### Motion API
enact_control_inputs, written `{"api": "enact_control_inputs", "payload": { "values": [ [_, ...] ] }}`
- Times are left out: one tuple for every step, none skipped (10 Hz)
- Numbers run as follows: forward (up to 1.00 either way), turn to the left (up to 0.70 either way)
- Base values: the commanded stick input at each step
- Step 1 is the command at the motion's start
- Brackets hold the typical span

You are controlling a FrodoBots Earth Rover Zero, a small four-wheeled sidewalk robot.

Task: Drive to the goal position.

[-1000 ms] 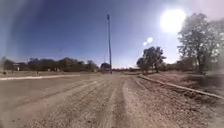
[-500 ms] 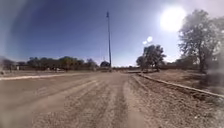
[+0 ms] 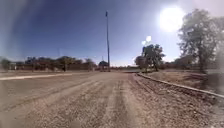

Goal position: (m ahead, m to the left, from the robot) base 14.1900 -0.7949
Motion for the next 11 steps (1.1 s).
{"api": "enact_control_inputs", "payload": {
  "values": [
    [0.70,0.00],
    [0.70,0.00],
    [0.70,0.00],
    [0.70,0.00],
    [0.70,0.00],
    [0.70,0.00],
    [0.70,0.00],
    [0.70,0.00],
    [0.70,0.00],
    [0.70,0.00],
    [0.70,0.00]
  ]
}}
